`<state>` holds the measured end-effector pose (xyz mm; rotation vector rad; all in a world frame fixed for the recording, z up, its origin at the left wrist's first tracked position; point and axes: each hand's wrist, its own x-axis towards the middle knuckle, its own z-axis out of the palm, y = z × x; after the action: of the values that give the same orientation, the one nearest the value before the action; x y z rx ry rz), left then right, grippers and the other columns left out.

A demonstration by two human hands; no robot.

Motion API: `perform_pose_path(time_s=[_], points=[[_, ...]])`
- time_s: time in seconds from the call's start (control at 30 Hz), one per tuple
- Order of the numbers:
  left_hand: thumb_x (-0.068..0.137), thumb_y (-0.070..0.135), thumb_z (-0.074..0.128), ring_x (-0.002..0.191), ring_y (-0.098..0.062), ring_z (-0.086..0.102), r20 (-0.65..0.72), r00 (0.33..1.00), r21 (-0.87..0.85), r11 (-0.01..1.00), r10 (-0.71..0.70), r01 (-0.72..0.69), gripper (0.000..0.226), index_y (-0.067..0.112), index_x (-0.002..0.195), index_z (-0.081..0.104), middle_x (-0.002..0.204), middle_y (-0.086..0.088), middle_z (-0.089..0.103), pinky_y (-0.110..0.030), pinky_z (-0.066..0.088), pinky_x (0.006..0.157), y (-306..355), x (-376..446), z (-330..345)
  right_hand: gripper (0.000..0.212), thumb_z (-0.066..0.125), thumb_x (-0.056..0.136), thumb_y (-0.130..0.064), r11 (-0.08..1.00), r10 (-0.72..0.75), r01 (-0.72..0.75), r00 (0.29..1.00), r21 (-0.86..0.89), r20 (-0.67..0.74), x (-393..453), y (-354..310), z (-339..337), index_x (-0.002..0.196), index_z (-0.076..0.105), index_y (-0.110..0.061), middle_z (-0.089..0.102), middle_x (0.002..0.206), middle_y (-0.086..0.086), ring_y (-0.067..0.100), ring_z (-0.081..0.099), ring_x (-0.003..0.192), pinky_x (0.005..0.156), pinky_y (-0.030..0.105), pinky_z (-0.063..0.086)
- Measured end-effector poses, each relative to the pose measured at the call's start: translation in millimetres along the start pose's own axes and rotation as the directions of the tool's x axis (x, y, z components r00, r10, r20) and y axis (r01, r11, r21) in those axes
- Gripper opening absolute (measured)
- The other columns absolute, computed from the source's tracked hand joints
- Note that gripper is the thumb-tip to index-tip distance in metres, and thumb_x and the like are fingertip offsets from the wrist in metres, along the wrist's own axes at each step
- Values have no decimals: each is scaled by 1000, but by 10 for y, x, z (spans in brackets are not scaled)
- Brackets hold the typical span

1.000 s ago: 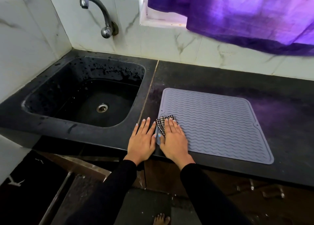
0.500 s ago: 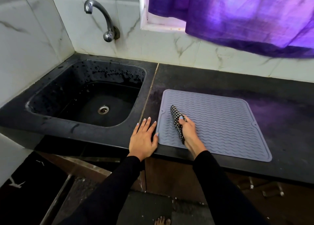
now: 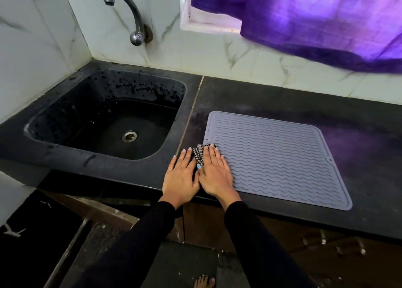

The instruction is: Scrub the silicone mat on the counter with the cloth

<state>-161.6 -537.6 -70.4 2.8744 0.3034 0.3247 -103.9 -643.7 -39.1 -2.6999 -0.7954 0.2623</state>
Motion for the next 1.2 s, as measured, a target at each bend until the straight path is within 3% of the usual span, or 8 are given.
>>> perform_pose_path(time_s=[0.23,0.3,0.4,0.47,0.6,0.73,1.03,1.2], points=[[85,47,14,143,-15,18,-32,999,-25,1000,-16,15,67,19,140,38,152,-3,28,-33,5,116,17,2,-15,50,32,100,-23,938,33,-34,999,345,8,54,51,-167,148,19,-21,13,157,-7,7,7,144,115,26,7],[85,49,13,143,-14,18,-29,999,-33,999,-19,18,67,21,141,37,153,-2,27,-32,5,116,12,-9,-40,42,34,100,-19,716,139,-117,990,688,23,77,65,-265,143,34,-17,38,146,-2,12,34,134,105,24,32],[85,53,12,143,-13,17,-22,999,-51,998,-28,27,68,23,141,36,153,-1,27,-31,5,116,8,-18,-66,36,32,101,-16,52,321,-217,928,975,190,96,232,-487,132,47,-6,62,107,7,17,58,89,67,25,49],[85,54,12,143,-13,17,-17,999,-53,998,-34,33,68,24,141,36,153,0,27,-31,4,116,12,-12,-73,36,32,101,-17,-82,467,-155,867,985,175,97,419,-594,131,47,-5,62,103,10,18,58,82,69,28,49],[85,57,13,143,-12,16,-15,999,-62,997,-38,36,69,25,141,35,153,0,25,-31,4,116,12,-19,-73,43,34,100,-23,567,537,-191,823,802,-184,-36,632,-693,142,36,-17,40,145,3,22,40,131,109,35,33],[84,58,16,142,-13,19,-32,999,-49,998,-33,31,69,24,140,38,152,-1,28,-32,6,116,2,-17,-60,55,27,100,-31,957,267,-245,954,154,-140,-120,645,-349,149,9,-14,4,158,5,21,3,146,119,39,5],[85,56,18,142,-16,22,-35,999,-22,999,-29,29,67,23,139,39,151,-2,30,-34,10,116,16,0,-41,64,28,98,-37,970,233,-238,967,-40,-103,-18,721,-236,149,-1,-12,-5,158,4,16,-6,145,117,32,-2],[84,57,14,142,-15,19,-14,999,-28,999,-30,29,69,24,140,37,152,-1,28,-35,10,117,23,-3,-66,47,35,99,-28,891,319,-241,935,385,-154,-46,791,-366,146,27,-25,23,154,-7,15,21,142,114,37,19]])
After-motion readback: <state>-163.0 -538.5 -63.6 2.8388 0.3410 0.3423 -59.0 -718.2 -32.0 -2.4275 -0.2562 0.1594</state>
